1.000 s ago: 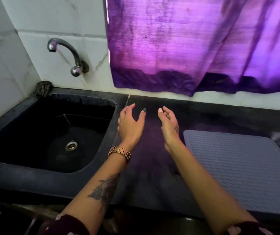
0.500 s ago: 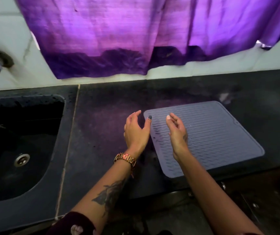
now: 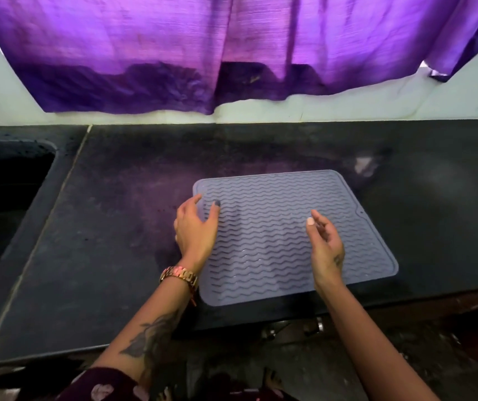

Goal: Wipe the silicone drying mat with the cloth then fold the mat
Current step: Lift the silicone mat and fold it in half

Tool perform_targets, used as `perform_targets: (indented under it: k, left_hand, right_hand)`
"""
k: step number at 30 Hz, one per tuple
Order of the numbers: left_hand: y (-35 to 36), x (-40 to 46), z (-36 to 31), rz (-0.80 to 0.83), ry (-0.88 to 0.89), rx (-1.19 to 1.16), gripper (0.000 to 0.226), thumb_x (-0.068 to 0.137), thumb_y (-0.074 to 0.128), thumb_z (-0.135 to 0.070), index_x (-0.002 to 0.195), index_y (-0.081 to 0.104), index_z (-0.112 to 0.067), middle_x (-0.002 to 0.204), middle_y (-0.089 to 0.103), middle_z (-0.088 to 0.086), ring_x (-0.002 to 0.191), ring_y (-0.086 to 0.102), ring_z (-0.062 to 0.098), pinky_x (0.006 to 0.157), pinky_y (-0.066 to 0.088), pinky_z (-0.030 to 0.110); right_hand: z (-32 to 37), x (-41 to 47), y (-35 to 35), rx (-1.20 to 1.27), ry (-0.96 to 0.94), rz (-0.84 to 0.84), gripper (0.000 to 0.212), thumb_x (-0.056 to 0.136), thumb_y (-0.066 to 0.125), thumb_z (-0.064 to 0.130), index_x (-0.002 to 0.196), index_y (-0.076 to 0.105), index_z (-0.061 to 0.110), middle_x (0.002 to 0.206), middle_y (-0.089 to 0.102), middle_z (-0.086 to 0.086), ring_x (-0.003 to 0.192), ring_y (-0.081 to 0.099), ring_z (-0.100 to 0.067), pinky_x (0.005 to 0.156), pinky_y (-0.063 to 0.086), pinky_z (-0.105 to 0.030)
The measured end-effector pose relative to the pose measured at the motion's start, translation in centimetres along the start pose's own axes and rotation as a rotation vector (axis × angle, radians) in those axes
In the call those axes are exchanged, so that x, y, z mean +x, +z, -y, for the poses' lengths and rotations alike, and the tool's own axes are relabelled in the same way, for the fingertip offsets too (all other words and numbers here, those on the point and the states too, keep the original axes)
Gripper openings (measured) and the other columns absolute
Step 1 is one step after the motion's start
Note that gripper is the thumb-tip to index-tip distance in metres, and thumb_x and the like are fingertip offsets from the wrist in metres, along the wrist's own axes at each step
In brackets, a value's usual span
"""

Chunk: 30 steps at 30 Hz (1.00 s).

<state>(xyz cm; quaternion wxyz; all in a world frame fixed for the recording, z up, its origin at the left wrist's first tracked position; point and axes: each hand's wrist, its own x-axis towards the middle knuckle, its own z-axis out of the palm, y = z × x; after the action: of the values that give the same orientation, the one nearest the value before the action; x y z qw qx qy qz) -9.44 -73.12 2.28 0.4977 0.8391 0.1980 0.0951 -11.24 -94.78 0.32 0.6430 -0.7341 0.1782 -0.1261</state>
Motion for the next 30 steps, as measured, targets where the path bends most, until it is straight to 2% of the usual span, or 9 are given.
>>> perform_targets:
  k: [3,6,8,12,15,20,23,26,30]
  left_hand:
    - [1.3,-0.2,0.4,-0.078,-0.086,0.039,0.053,0.087,0.058,-0.044,0.133,0.046,-0.020,0.140,0.042,0.009,0.127,0.042,0.030,0.107,0.034,0.049]
    - [1.6,-0.4,1.0,-0.099,-0.180,0.084,0.062,0.086,0.060,-0.040,0.139,0.038,-0.016,0.145,0.035,0.014,0.130,0.037,0.035,0.109,0.030,0.046]
    - [1.3,-0.4,1.5,-0.091,-0.239,0.090,0.067,0.086,0.061,-0.039,0.141,0.034,-0.013,0.146,0.032,0.017,0.131,0.037,0.036,0.108,0.030,0.044]
    - [0.9,-0.1,1.5,-0.024,-0.297,0.074,0.068,0.083,0.064,-0.037,0.139,0.037,-0.007,0.136,0.048,0.015,0.122,0.047,0.032,0.101,0.037,0.039]
    - [0.7,0.0,1.6,0.010,-0.309,0.096,0.060,0.082,0.067,-0.033,0.132,0.047,-0.005,0.128,0.055,0.013,0.116,0.052,0.030,0.099,0.042,0.038]
    - [-0.3,0.7,2.1,0.082,-0.293,0.021,0.012,0.081,0.070,-0.018,0.088,0.070,-0.009,0.091,0.068,0.009,0.095,0.064,0.027,0.086,0.049,0.035]
    - [-0.8,1.5,2.4,0.104,-0.334,0.017,0.009,0.079,0.072,-0.015,0.072,0.068,-0.013,0.084,0.067,0.005,0.088,0.061,0.021,0.083,0.048,0.030]
    - [-1.0,1.9,2.8,0.113,-0.323,0.060,0.010,0.078,0.073,-0.015,0.071,0.068,-0.013,0.085,0.066,0.005,0.086,0.058,0.019,0.079,0.046,0.028]
    - [-1.1,2.2,3.3,0.120,-0.322,0.077,0.009,0.076,0.075,-0.018,0.079,0.070,-0.011,0.085,0.067,0.003,0.083,0.058,0.017,0.080,0.047,0.029]
  right_hand:
    - [-0.6,2.8,-4.0,-0.118,-0.020,-0.031,0.025,0.088,0.060,0.035,0.113,0.059,0.032,0.114,0.060,-0.002,0.106,0.056,-0.018,0.086,0.044,-0.025]
    - [-0.8,5.5,-7.7,-0.448,-0.142,-0.065,0.040,0.088,0.061,0.030,0.125,0.055,0.017,0.126,0.056,-0.009,0.115,0.051,-0.025,0.089,0.041,-0.028]
    - [-0.7,7.5,-9.4,-0.671,-0.164,-0.054,0.049,0.087,0.062,0.029,0.131,0.049,0.012,0.133,0.050,-0.014,0.121,0.043,-0.033,0.099,0.036,-0.037]
    - [0.0,11.0,-10.4,-0.937,-0.011,0.034,0.062,0.088,0.058,0.037,0.140,0.036,0.011,0.140,0.039,-0.019,0.125,0.036,-0.040,0.102,0.032,-0.047]
    - [0.2,12.5,-9.9,-1.062,0.051,0.098,0.064,0.087,0.058,0.041,0.138,0.038,0.009,0.136,0.041,-0.021,0.120,0.041,-0.041,0.097,0.037,-0.047]
    - [1.5,14.4,-9.8,-0.962,0.191,0.143,0.040,0.082,0.067,0.034,0.108,0.061,0.004,0.112,0.061,-0.020,0.099,0.058,-0.036,0.071,0.041,-0.032]
    - [2.8,15.0,-9.1,-1.008,0.111,0.201,0.028,0.081,0.065,0.023,0.105,0.063,0.009,0.109,0.062,-0.019,0.097,0.058,-0.035,0.072,0.041,-0.030]
    - [4.1,14.8,-7.4,-0.902,0.074,0.239,0.025,0.078,0.064,0.021,0.101,0.062,0.013,0.099,0.063,-0.016,0.084,0.064,-0.032,0.076,0.053,-0.036]
    - [5.5,13.2,-4.0,-0.565,0.064,0.309,0.011,0.076,0.067,0.011,0.080,0.059,0.018,0.073,0.063,-0.005,0.055,0.063,-0.021,0.051,0.057,-0.033]
